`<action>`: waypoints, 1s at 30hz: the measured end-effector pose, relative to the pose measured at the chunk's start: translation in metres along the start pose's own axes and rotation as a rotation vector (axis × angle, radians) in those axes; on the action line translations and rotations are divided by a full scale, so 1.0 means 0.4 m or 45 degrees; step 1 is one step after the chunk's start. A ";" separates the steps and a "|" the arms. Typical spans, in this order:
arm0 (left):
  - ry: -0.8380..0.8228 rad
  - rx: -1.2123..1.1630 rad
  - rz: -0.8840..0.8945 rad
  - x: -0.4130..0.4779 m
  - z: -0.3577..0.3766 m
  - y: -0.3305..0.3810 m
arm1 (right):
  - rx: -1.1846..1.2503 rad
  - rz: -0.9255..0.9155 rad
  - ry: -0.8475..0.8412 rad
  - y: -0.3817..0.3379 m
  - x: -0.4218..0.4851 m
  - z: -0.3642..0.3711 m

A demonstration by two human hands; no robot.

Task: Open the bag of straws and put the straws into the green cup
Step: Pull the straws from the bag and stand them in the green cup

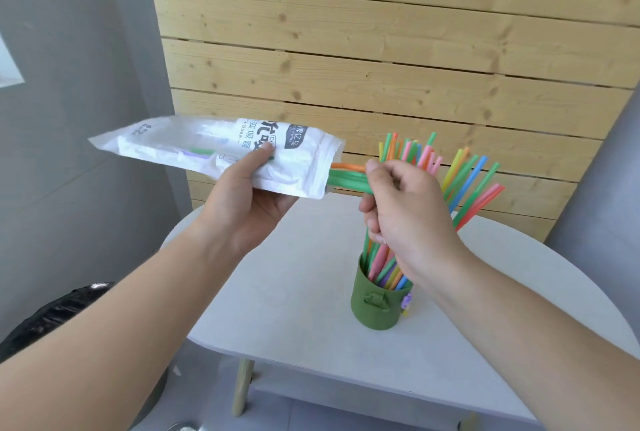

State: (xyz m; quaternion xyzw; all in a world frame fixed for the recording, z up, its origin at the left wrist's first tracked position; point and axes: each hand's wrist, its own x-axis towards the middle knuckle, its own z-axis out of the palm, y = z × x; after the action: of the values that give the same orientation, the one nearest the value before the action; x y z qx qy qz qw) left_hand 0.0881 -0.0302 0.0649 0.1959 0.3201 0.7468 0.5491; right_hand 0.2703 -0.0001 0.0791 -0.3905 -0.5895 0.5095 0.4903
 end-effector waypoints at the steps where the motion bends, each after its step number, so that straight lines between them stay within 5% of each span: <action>1: 0.005 -0.037 -0.015 -0.002 0.005 -0.003 | -0.032 -0.050 0.005 -0.003 0.002 -0.004; 12: 0.015 -0.151 -0.073 -0.035 0.038 -0.010 | -0.387 -0.469 0.162 -0.027 0.021 -0.053; 30: 0.087 -0.239 -0.021 -0.034 0.027 0.012 | -0.294 -0.419 0.072 -0.109 0.056 -0.147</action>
State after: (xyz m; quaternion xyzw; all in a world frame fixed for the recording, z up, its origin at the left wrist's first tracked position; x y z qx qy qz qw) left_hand 0.0960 -0.0411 0.0769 0.1154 0.2686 0.7752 0.5600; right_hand 0.3244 0.0264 0.1259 -0.3566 -0.6857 0.3404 0.5355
